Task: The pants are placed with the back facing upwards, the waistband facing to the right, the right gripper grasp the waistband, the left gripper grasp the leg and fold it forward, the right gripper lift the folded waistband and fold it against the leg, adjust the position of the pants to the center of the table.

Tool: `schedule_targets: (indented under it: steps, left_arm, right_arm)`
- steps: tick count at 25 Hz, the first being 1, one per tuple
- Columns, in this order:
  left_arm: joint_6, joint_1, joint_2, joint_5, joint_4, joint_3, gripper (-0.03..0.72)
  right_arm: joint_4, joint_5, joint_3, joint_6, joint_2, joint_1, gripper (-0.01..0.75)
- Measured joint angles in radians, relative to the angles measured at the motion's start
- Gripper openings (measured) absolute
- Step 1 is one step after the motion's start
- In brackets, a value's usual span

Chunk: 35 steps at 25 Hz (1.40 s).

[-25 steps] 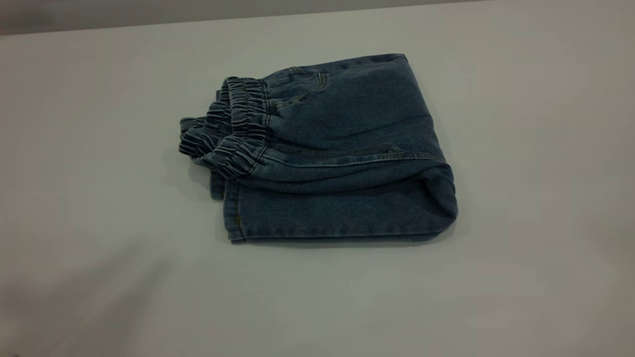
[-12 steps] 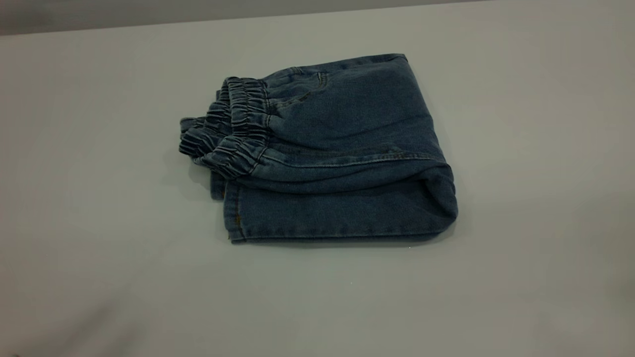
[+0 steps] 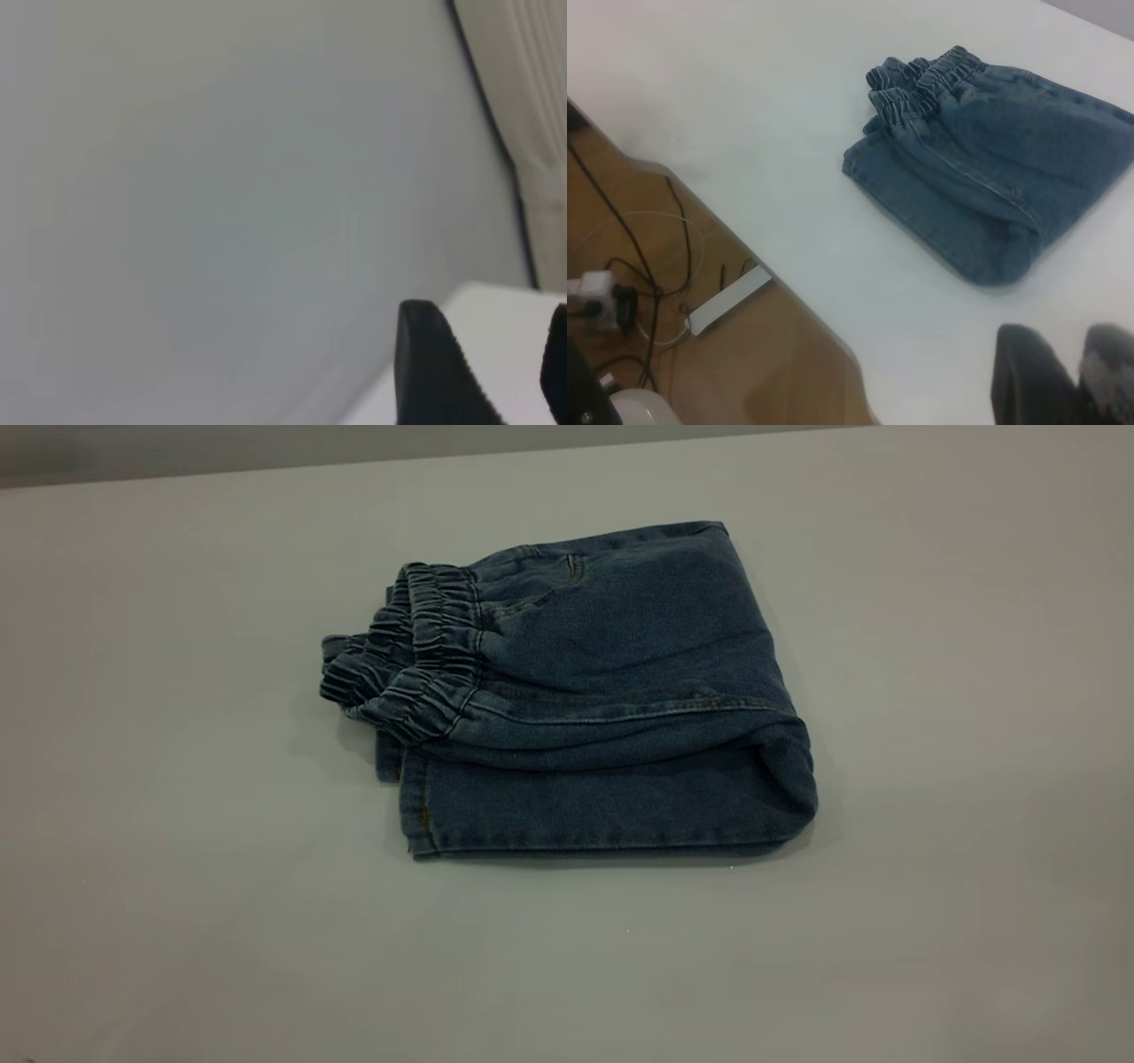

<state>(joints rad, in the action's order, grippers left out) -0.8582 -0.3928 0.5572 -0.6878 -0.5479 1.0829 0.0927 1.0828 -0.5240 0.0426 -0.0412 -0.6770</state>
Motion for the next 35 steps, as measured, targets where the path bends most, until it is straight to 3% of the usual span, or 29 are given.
schedule_targets:
  steps: [5, 14, 21, 24, 29, 35]
  left_arm:
    - [0.081, 0.0, -0.069, -0.088, 0.011, -0.081, 0.307]
    - [0.38, 0.0, -0.147, -0.319, 0.246, -0.097, 0.282]
    - [0.635, 0.0, -0.15, -0.424, 0.412, -0.258, 0.279]
    - [0.691, 0.0, -0.15, -0.408, 0.426, -0.355, 0.279]
    - [0.745, 0.0, -0.151, -0.402, 0.42, -0.496, 0.277]
    - [0.746, 0.001, -0.152, -0.35, 0.42, -0.555, 0.245]
  right_arm:
    - [0.015, 0.001, 0.0, 0.001, 0.0, 0.068, 0.108]
    - [0.015, 0.001, 0.0, 0.001, 0.001, 0.403, 0.122]
    - [0.014, 0.002, 0.0, 0.001, 0.022, 0.641, 0.132]
    - [0.014, 0.006, 0.0, 0.001, 0.041, 0.68, 0.136]
    - [0.014, 0.006, 0.0, 0.001, 0.042, 0.679, 0.144]
    - [0.014, 0.005, 0.0, 0.001, 0.041, 0.679, 0.154]
